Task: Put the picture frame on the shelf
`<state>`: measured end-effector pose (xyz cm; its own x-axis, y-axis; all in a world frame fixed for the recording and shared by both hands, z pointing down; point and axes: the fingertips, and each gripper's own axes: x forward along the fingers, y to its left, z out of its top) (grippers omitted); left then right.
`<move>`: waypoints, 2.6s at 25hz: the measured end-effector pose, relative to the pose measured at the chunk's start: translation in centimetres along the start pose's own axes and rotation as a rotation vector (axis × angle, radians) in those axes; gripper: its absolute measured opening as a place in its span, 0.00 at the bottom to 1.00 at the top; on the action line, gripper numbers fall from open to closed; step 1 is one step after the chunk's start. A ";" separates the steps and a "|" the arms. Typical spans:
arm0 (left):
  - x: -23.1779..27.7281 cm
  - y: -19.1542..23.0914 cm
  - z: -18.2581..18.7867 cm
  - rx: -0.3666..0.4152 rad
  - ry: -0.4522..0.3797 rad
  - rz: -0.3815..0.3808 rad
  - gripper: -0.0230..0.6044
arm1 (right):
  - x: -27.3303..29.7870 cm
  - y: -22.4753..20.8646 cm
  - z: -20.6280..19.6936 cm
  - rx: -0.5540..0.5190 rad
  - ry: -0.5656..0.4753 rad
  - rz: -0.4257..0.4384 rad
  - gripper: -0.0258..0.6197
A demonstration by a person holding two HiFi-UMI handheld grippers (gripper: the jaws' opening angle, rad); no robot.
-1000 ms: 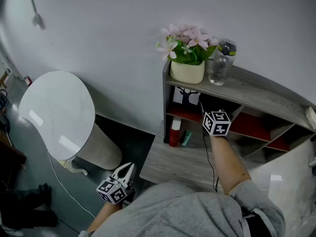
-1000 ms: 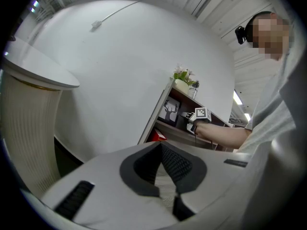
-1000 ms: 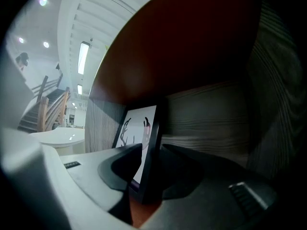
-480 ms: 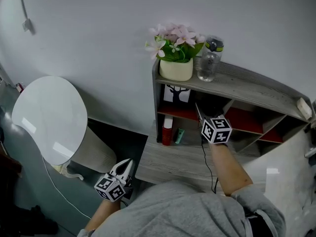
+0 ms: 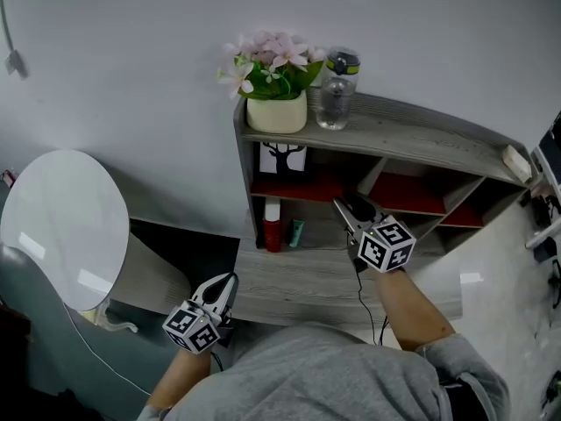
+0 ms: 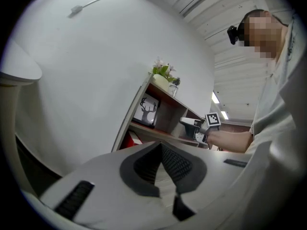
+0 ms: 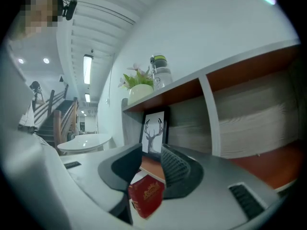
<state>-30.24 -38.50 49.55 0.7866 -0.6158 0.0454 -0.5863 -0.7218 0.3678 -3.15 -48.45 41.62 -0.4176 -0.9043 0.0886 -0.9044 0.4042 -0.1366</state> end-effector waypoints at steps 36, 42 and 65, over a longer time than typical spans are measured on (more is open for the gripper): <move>22.7 -26.4 -6.9 0.064 0.065 -0.230 0.05 | -28.8 -17.0 -6.2 0.197 -0.027 0.163 0.06; 24.1 -26.9 -7.5 0.059 0.107 -0.308 0.05 | -28.9 -16.1 -8.0 0.221 0.009 0.127 0.06; 23.4 -25.0 -7.7 0.043 0.109 -0.315 0.05 | -27.2 -15.9 -8.3 0.209 0.059 0.114 0.05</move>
<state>4.37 -32.44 48.51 0.9453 -0.3244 0.0350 -0.3165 -0.8855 0.3402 21.81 -29.16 49.54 -0.5258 -0.8425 0.1172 -0.8159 0.4606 -0.3495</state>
